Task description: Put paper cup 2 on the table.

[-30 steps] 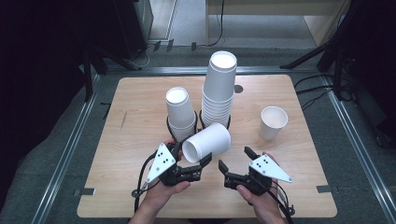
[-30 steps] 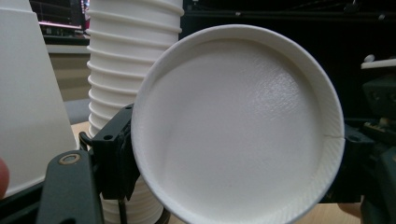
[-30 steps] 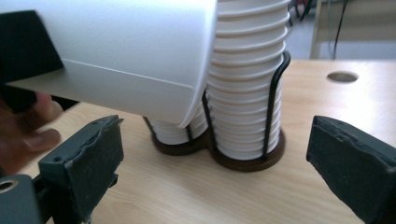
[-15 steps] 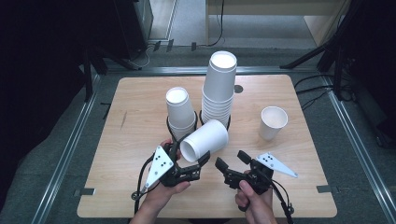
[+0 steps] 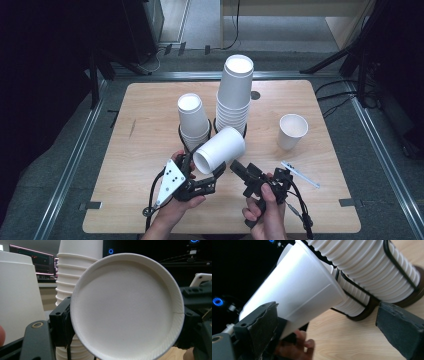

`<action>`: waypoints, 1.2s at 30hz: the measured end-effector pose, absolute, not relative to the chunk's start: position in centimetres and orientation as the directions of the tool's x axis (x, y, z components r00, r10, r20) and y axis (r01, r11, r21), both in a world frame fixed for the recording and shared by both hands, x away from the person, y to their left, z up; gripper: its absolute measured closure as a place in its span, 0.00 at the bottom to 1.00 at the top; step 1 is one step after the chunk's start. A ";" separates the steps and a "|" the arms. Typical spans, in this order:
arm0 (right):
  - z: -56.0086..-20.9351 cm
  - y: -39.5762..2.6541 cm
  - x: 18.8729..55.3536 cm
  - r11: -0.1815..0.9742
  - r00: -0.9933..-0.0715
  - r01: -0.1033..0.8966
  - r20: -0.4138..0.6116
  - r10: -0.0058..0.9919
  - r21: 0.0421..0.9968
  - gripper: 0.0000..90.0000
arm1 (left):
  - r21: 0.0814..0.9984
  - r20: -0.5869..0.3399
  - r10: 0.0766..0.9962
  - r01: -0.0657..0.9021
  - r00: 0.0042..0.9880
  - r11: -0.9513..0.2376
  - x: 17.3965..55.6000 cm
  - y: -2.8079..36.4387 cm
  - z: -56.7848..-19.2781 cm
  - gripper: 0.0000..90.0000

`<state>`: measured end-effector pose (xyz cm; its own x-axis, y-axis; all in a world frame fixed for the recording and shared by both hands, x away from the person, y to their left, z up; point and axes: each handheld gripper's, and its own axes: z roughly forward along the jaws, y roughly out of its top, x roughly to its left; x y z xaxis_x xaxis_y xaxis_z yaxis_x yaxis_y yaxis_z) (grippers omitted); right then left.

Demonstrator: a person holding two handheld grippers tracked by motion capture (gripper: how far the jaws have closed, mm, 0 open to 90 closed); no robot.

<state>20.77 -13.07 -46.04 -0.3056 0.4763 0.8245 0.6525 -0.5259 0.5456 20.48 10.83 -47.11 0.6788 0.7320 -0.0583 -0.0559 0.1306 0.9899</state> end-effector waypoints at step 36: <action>-46.8 -12.2 23.3 -0.673 0.078 0.733 0.995 -0.055 -0.095 0.03 | 0.991 -0.001 0.702 -0.092 0.713 0.095 19.6 8.7 -48.0 0.25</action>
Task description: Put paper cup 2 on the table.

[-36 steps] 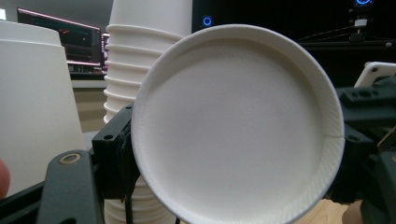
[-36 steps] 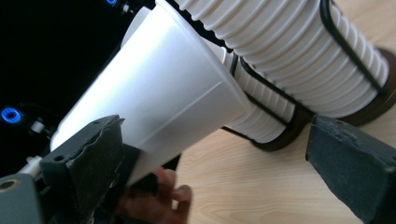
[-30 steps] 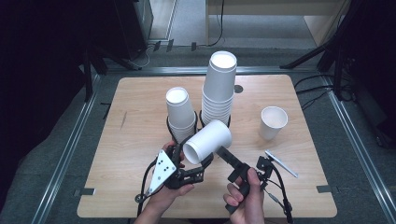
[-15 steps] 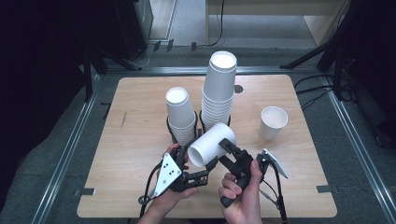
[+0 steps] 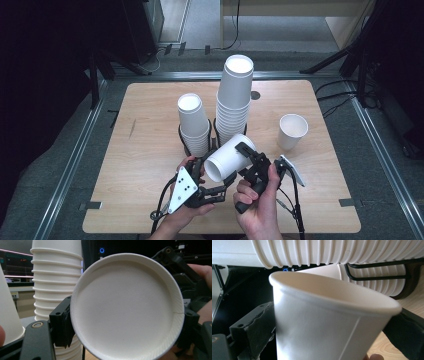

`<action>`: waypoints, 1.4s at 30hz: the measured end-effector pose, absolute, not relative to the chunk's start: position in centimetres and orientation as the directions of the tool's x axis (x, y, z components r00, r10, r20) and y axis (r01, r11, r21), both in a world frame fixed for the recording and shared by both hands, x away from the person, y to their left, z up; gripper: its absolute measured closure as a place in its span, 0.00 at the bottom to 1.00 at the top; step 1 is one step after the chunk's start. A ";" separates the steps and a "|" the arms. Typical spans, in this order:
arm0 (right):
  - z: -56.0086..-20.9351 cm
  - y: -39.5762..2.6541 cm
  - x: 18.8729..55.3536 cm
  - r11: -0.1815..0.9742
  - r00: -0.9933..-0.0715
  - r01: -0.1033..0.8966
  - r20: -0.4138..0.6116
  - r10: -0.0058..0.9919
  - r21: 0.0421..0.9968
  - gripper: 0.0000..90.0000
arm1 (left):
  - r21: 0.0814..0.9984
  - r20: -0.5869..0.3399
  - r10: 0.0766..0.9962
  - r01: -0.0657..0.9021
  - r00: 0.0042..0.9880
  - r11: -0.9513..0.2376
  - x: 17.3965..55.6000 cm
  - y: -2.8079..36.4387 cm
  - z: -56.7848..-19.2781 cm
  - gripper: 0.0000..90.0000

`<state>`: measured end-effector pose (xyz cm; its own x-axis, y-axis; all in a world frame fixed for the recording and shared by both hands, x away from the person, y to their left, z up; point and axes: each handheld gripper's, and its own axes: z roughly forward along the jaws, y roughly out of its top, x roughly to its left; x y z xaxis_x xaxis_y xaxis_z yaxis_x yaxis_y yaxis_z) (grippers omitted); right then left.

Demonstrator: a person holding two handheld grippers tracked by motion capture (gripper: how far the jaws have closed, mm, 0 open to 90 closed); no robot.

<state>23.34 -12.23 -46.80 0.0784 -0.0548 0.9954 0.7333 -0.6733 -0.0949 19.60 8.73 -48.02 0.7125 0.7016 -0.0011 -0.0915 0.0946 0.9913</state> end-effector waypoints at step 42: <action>-44.7 -15.3 22.8 -0.794 -0.144 0.520 0.949 0.282 0.315 0.16 | 0.995 -0.033 0.693 0.092 0.720 -0.048 19.6 9.8 -47.1 0.00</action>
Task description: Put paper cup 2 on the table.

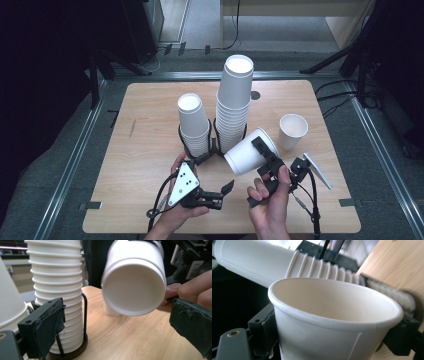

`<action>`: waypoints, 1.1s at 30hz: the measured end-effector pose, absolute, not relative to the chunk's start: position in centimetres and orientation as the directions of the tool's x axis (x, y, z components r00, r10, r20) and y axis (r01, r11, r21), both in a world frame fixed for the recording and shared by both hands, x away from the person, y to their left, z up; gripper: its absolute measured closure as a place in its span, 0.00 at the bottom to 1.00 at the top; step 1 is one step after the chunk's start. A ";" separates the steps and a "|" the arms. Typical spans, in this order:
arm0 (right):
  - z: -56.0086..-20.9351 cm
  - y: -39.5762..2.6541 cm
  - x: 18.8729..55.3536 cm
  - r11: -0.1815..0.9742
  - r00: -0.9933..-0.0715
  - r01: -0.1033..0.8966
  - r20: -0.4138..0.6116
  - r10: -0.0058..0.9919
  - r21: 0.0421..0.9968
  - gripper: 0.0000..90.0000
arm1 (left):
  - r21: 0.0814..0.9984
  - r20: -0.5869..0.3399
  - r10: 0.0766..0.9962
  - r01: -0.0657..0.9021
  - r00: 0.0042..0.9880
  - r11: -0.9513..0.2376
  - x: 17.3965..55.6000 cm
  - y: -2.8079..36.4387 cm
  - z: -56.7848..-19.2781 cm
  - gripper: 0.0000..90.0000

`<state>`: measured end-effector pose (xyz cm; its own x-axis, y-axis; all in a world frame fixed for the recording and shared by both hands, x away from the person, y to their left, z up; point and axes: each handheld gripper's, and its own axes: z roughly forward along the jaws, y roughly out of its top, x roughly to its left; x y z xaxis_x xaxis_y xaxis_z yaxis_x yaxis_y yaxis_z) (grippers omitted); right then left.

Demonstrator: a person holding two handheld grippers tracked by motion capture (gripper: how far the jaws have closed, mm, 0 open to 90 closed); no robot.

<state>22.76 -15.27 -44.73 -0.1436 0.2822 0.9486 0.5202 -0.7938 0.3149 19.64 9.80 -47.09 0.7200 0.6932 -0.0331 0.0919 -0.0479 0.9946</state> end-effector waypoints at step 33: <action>-47.4 -16.6 24.8 -0.215 -0.312 0.245 0.287 0.906 0.946 0.15 | 0.968 -0.131 0.819 0.252 0.558 -0.017 19.4 18.5 -51.1 0.01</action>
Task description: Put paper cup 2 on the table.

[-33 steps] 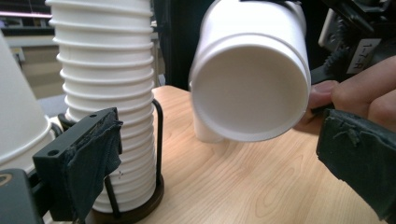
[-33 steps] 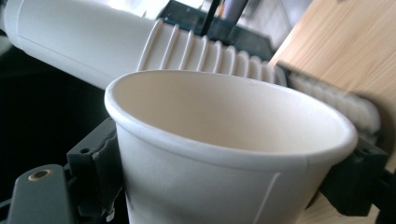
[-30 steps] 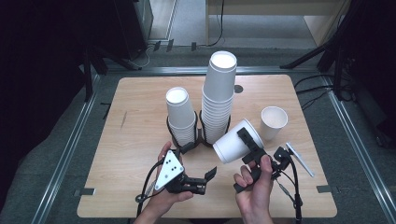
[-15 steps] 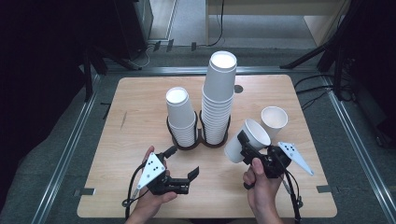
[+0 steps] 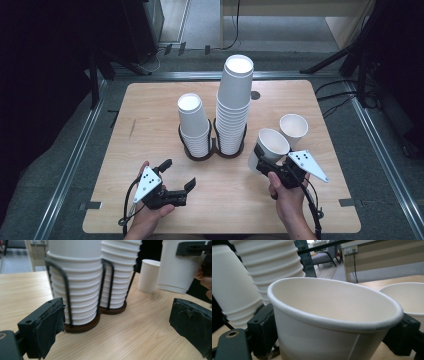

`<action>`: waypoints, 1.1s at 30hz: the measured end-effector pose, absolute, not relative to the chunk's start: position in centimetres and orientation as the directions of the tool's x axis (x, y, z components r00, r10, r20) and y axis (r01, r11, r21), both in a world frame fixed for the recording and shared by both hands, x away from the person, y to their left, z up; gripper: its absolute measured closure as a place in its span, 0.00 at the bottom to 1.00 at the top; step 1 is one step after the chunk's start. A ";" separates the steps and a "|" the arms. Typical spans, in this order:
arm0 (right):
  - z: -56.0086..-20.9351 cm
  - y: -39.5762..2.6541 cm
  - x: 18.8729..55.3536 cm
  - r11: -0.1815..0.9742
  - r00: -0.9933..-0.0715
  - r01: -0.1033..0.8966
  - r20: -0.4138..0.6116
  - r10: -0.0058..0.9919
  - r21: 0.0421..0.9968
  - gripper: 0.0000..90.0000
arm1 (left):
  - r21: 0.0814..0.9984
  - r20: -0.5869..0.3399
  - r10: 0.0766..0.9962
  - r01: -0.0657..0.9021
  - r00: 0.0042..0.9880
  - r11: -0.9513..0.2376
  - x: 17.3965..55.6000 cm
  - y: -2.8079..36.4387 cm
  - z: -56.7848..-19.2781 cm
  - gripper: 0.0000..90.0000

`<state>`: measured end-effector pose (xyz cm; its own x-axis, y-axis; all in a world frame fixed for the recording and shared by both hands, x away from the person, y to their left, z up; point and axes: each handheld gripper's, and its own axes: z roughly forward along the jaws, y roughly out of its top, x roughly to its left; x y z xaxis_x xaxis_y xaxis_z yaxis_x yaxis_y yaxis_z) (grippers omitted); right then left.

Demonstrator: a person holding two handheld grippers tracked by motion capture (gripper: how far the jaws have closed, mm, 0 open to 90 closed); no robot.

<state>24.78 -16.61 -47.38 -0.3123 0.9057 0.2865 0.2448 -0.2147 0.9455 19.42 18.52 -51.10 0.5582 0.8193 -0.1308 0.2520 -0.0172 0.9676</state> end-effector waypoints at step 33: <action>-54.1 -17.0 27.4 0.145 -0.425 0.060 -0.106 0.899 0.988 0.14 | 0.926 -0.162 0.918 0.377 0.362 0.015 21.0 24.3 -54.6 0.01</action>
